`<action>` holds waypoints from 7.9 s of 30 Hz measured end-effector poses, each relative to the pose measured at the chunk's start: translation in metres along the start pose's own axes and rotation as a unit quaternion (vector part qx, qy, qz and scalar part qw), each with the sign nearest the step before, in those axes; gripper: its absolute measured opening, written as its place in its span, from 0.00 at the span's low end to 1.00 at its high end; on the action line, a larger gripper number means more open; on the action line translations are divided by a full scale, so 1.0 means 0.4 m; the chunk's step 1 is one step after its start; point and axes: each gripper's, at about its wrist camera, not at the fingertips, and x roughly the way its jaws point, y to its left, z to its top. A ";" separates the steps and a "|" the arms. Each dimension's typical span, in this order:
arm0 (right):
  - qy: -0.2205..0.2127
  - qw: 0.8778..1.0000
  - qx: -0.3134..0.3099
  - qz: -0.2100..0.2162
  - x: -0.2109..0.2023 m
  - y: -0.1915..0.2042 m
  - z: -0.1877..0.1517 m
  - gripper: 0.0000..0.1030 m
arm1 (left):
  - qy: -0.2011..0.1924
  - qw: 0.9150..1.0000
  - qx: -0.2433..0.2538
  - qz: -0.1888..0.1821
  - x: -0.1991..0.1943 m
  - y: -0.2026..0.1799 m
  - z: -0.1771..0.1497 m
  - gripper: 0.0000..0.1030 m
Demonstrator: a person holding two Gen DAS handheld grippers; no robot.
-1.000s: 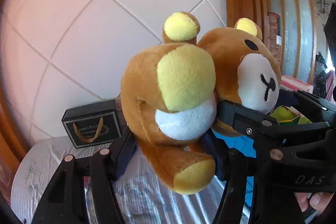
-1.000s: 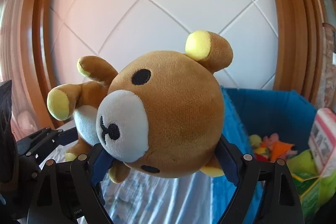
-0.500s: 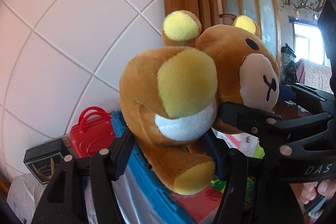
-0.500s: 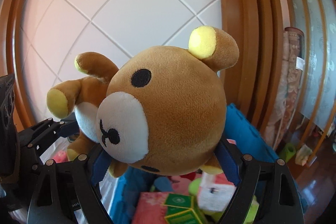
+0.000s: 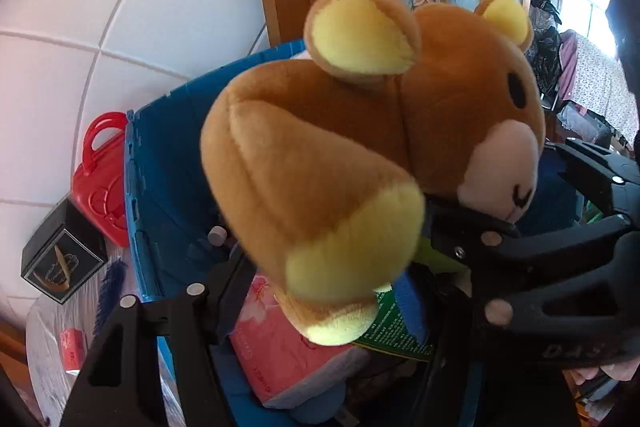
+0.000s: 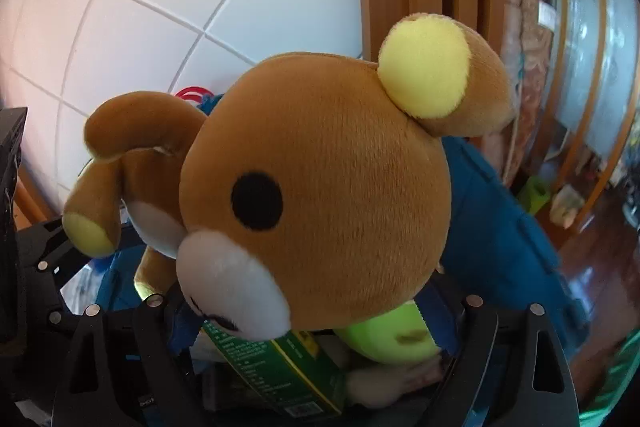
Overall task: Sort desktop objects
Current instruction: 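Carry the bear plush in the right tool over the blue crate, then open the right tool to drop the bear plush into the crate, then move both tools back toward the pink tissue pack and blue duster, then grasp the pink tissue pack with the left tool while the right tool grasps the blue feather duster, then lift and carry the tissue pack and feather duster over the blue crate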
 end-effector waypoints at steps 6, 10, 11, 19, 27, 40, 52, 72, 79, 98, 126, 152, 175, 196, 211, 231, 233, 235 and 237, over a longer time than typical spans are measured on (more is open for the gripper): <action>0.027 0.999 -0.008 -0.026 0.095 -0.014 0.056 0.85 | 0.013 0.999 -0.005 0.033 0.032 -0.005 0.021 0.72; 0.032 0.999 -0.014 -0.036 0.115 -0.007 0.076 0.89 | 0.013 0.999 -0.018 0.034 0.038 0.009 0.028 0.77; 0.028 0.999 -0.010 -0.032 0.123 -0.009 0.079 0.91 | 0.010 0.999 -0.019 0.038 0.043 0.027 0.026 0.78; -0.006 0.999 -0.013 -0.036 0.047 0.015 0.088 0.99 | -0.008 0.998 -0.024 0.050 0.060 0.081 0.026 0.79; 0.002 0.999 -0.010 -0.051 0.030 0.004 0.072 0.99 | -0.015 0.999 -0.025 0.046 0.037 0.084 0.010 0.79; 0.010 0.998 -0.016 -0.054 -0.001 0.009 0.043 0.99 | -0.027 0.998 -0.027 0.047 0.005 0.083 -0.017 0.79; 0.012 0.998 -0.016 -0.063 -0.012 0.020 0.032 0.99 | -0.039 0.997 -0.041 0.043 -0.016 0.092 -0.027 0.79; -0.031 0.997 -0.063 -0.018 -0.067 0.370 0.042 1.00 | -0.103 0.982 -0.122 0.098 -0.235 0.420 -0.262 0.79; -0.025 0.994 -0.100 0.028 -0.020 0.620 0.045 1.00 | -0.094 0.971 -0.163 0.145 -0.304 0.638 -0.413 0.79; 0.090 0.980 -0.144 0.109 0.404 1.047 -0.014 1.00 | 0.021 0.914 -0.326 0.240 -0.219 1.221 -0.848 0.79; 0.253 0.958 -0.128 0.030 1.224 1.334 -0.181 1.00 | 0.118 0.917 -0.347 0.160 0.439 1.573 -0.933 0.92; 0.265 0.947 -0.170 0.062 1.101 1.086 -0.253 0.29 | 0.120 0.912 -0.365 0.144 0.392 1.447 -0.964 0.89; 0.186 0.971 -0.133 0.073 0.997 1.112 -0.189 0.14 | 0.066 0.926 -0.334 0.165 0.288 1.289 -0.850 0.89; 0.143 0.979 -0.110 0.099 0.434 0.893 -0.277 0.03 | 0.003 0.947 -0.269 0.174 -0.068 0.923 -0.799 0.89; 0.240 0.963 -0.082 0.090 0.740 0.962 -0.439 0.32 | 0.114 0.922 -0.317 0.192 0.150 0.938 -1.038 0.89; 0.117 0.985 -0.121 0.046 0.565 1.031 -0.350 0.01 | 0.042 0.941 -0.287 0.173 0.032 0.952 -0.940 0.89; 0.119 0.985 -0.117 0.048 0.545 1.032 -0.337 0.01 | 0.033 0.945 -0.276 0.172 0.010 0.939 -0.918 0.89; 0.149 0.982 -0.097 0.061 0.556 1.018 -0.338 0.01 | 0.030 0.947 -0.273 0.169 0.002 0.933 -0.911 0.89; 0.172 0.979 -0.090 0.058 0.564 1.002 -0.355 0.02 | 0.035 0.947 -0.270 0.170 0.010 0.930 -0.916 0.89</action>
